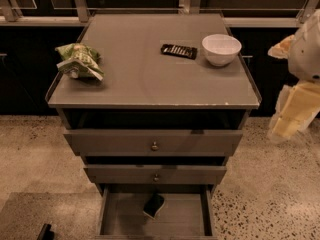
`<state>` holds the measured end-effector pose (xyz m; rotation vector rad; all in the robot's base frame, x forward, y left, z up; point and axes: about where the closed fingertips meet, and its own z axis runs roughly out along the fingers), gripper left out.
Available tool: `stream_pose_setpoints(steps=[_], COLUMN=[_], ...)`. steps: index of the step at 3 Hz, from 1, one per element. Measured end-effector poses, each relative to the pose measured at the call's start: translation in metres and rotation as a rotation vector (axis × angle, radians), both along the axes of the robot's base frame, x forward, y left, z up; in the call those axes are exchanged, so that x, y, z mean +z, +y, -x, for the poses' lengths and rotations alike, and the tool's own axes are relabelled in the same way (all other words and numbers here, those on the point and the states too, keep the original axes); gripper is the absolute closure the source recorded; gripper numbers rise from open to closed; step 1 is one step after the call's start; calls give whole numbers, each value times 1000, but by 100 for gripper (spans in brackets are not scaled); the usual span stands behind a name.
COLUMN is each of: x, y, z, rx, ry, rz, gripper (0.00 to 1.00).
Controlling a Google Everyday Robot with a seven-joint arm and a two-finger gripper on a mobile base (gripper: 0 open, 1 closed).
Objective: Pick sponge from bottom drawer and place on counter
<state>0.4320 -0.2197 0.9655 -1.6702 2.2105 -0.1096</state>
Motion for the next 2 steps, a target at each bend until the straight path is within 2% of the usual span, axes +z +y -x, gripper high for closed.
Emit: stream_pose_setpoints(steps=[1,2], x=[-55,-133], y=[-10,-20], z=[26,51], rx=[-58,-121], ry=[-2,22], rz=[-106,-219], gripper=[0,0])
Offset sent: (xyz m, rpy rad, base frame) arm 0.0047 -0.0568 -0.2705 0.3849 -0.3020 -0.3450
